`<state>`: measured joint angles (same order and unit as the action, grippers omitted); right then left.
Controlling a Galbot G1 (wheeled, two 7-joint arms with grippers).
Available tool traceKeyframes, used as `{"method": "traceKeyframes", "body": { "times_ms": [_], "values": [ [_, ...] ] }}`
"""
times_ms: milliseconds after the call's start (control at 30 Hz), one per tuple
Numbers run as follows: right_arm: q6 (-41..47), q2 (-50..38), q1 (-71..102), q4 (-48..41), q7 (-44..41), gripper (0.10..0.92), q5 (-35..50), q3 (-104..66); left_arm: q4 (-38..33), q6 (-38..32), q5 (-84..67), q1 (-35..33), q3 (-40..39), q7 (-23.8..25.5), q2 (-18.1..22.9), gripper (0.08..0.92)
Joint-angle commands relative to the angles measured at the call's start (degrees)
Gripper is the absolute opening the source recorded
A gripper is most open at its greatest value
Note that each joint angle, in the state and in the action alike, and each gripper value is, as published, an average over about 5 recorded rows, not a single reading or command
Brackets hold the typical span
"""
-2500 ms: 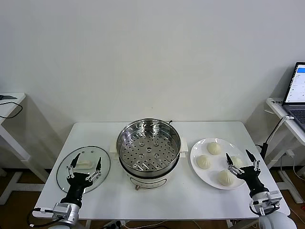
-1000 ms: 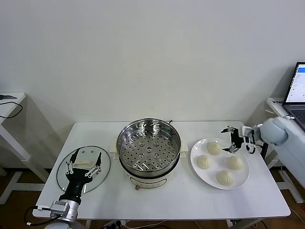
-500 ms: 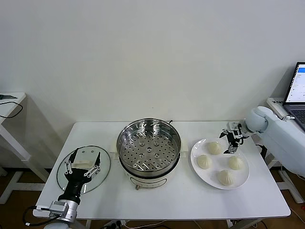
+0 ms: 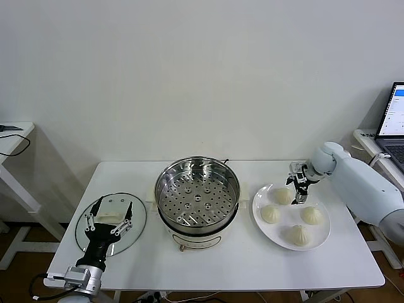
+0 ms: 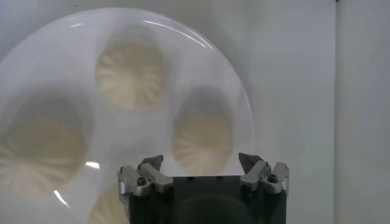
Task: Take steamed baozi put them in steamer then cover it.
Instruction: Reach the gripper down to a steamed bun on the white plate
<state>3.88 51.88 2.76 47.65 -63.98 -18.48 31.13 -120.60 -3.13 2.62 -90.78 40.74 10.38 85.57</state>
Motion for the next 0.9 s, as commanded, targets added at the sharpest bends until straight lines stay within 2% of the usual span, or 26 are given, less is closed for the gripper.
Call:
{"method": "traceKeyframes", "body": {
  "times_ms": [33, 467, 733, 900],
  "values": [
    [0.05, 2.31, 0.05, -2.98, 0.31, 0.823, -1.61, -0.55, 0.08, -0.09, 0.08, -0.07, 0.01, -0.03, 0.03, 0.823],
    [-0.79, 3.68, 0.48, -4.51, 0.47, 0.815, -3.7, -1.46, 0.47, -0.26, 0.08, -0.08, 0.37, -0.07, 0.14, 0.823],
    [-1.05, 3.79, 1.03, -4.53, 0.71, 0.719, -4.23, -2.13, 0.77, -0.32, 0.07, 0.17, 0.11, -0.04, 0.26, 0.823],
    [-1.26, 3.84, 1.15, -4.17, 0.86, 0.713, -4.16, -2.44, 0.93, -0.37, 0.09, 0.18, -0.03, -0.01, 0.27, 0.823]
  ]
}}
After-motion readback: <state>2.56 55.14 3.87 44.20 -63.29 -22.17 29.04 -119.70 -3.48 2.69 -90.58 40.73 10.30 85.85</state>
